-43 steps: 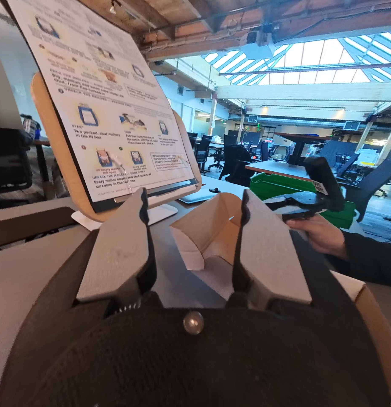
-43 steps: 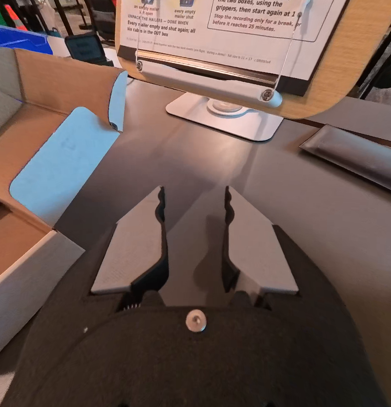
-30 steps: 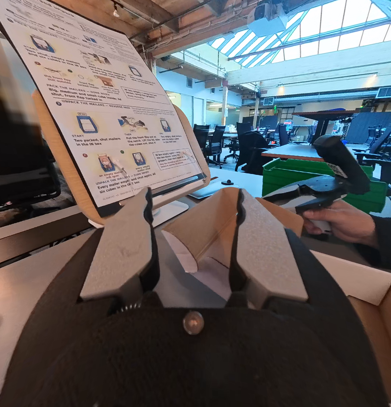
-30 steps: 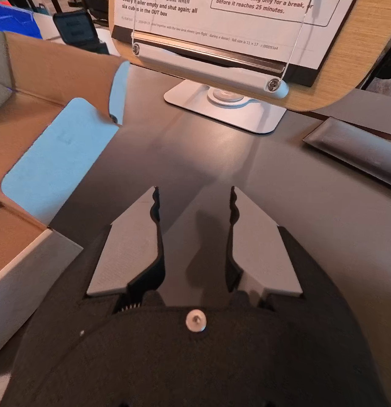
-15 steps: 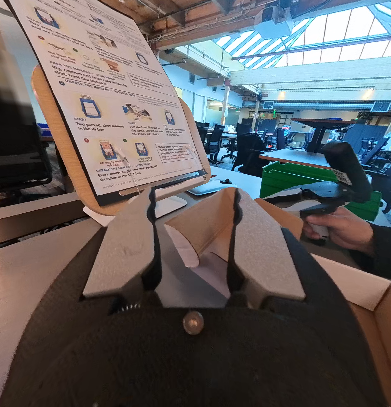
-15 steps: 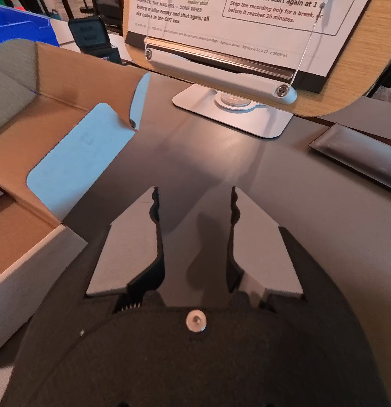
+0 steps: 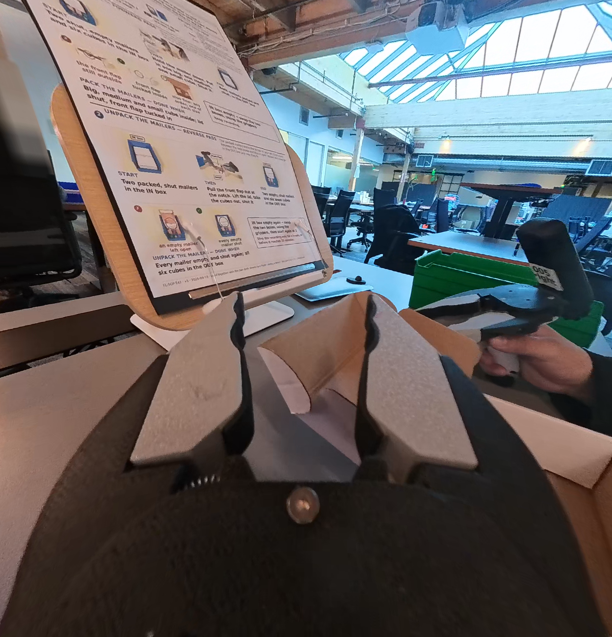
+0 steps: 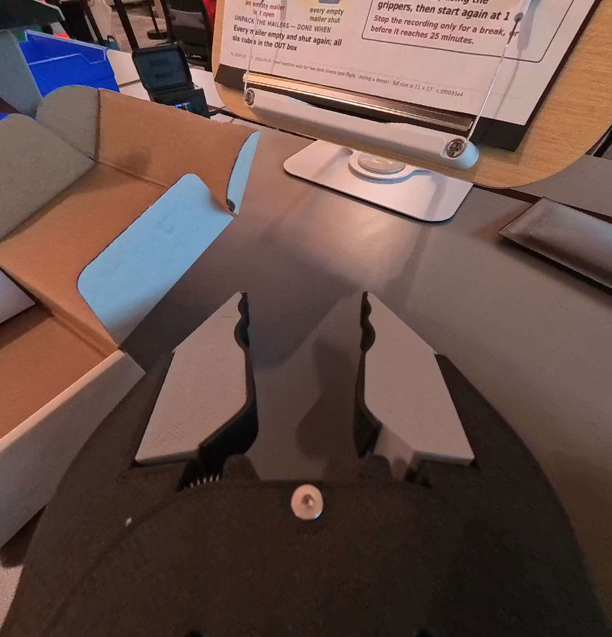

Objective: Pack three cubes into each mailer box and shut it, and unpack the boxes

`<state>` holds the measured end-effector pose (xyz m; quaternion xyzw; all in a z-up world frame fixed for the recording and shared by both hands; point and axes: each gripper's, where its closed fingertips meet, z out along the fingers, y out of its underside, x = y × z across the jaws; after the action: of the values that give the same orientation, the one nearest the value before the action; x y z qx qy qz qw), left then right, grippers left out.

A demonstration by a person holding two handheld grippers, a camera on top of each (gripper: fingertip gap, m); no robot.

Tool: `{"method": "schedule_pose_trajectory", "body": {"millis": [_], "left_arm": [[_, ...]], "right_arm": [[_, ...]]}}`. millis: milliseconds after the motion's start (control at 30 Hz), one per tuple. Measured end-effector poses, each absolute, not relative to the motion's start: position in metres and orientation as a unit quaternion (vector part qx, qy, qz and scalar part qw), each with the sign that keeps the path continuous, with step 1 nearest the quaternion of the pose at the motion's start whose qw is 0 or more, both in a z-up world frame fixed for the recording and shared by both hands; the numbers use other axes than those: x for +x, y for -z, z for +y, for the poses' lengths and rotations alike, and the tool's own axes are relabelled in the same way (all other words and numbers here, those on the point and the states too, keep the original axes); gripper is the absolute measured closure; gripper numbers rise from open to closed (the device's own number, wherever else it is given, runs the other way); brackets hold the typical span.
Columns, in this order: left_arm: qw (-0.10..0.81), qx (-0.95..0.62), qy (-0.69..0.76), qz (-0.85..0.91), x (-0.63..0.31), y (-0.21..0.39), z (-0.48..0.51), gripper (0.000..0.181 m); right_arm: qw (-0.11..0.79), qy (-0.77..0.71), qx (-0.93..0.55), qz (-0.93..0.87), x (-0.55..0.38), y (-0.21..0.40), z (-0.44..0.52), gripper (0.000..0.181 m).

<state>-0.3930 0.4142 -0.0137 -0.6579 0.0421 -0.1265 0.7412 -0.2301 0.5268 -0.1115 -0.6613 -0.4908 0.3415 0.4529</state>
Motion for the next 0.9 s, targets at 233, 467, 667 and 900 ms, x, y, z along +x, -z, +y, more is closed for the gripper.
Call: {"method": "schedule_pose_trajectory", "body": {"millis": [233, 467, 667, 900], "left_arm": [[0.748, -0.653, 0.108, 0.037, -0.397, 0.011, 0.412, 0.113], [0.753, -0.650, 0.096, 0.028, -0.403, 0.008, 0.410, 0.114], [0.760, -0.644, 0.082, 0.027, -0.405, 0.003, 0.406, 0.116], [0.757, -0.648, 0.084, 0.031, -0.403, 0.005, 0.407, 0.116]], "right_arm": [[0.457, -0.342, -0.656, -0.494, -0.231, 0.110, 0.524, 0.119], [0.462, -0.341, -0.654, -0.493, -0.231, 0.109, 0.524, 0.119], [0.464, -0.340, -0.653, -0.493, -0.231, 0.108, 0.524, 0.120], [0.469, -0.335, -0.651, -0.494, -0.231, 0.108, 0.524, 0.121]]}}
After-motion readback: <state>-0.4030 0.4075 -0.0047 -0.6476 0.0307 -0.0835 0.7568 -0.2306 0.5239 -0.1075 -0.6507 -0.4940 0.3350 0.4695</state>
